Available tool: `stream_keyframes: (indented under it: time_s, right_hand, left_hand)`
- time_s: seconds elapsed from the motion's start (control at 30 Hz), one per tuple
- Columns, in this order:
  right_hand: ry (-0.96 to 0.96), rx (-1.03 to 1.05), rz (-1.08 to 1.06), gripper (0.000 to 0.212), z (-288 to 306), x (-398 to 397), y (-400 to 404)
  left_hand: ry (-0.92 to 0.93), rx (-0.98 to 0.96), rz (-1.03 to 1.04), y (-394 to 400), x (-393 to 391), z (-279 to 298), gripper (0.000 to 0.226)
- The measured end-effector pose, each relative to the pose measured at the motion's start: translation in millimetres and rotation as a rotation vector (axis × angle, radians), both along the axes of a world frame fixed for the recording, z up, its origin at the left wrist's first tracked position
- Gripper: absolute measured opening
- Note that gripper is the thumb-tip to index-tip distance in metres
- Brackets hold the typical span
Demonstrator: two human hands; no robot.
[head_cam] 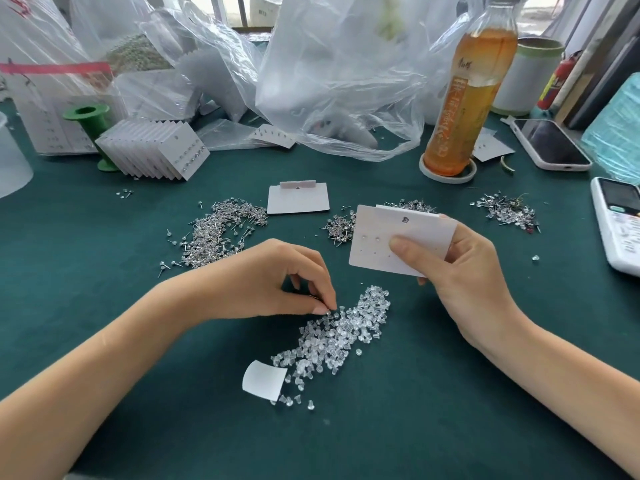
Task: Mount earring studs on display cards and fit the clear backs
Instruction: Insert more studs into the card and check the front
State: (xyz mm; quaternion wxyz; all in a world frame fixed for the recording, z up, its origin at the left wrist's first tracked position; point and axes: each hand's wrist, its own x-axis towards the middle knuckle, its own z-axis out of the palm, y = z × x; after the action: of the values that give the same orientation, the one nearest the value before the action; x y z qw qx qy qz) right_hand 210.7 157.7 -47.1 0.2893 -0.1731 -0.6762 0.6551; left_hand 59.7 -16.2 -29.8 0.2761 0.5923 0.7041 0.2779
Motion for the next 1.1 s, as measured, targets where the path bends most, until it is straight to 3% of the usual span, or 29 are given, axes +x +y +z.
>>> stream_keyframes:
  time_s: [0.17, 0.37, 0.43, 0.6, 0.7, 0.83, 1.1]
  right_hand:
    - [0.024, 0.030, 0.030, 0.019, -1.8, 0.2, -1.6]
    - [0.082, 0.202, 0.082, 0.011, -3.4, 2.2, -5.9]
    - [0.099, 0.373, 0.085, 0.020, -6.4, 5.2, -7.4]
    - [0.265, 1.035, 0.158, 0.007, -7.5, 7.6, -10.0]
    - [0.331, 1.299, 0.139, 0.019, -7.9, 7.0, -10.7]
    - [0.351, 1.416, 0.138, 0.037, -5.3, 8.3, -12.4]
    - [0.333, 1.507, 0.145, 0.021, -7.3, 5.8, -11.4]
  left_hand:
    - [0.017, 0.000, 0.004, 0.3, 2.5, -0.8, 0.009]
    - [-0.120, 0.122, 0.168, 1.5, -4.9, -1.1, 0.011]
    - [-0.224, 0.164, 0.219, 2.9, -5.9, -0.1, 0.009]
    - [-0.420, 0.217, 0.284, 3.1, -6.1, 5.0, 0.010]
    - [-0.489, 0.195, 0.257, 4.1, 0.0, 6.6, 0.012]
    - [-0.504, 0.151, 0.179, 4.5, 6.6, 7.3, 0.011]
    - [-0.517, 0.139, 0.124, 3.4, 12.3, 8.3, 0.015]
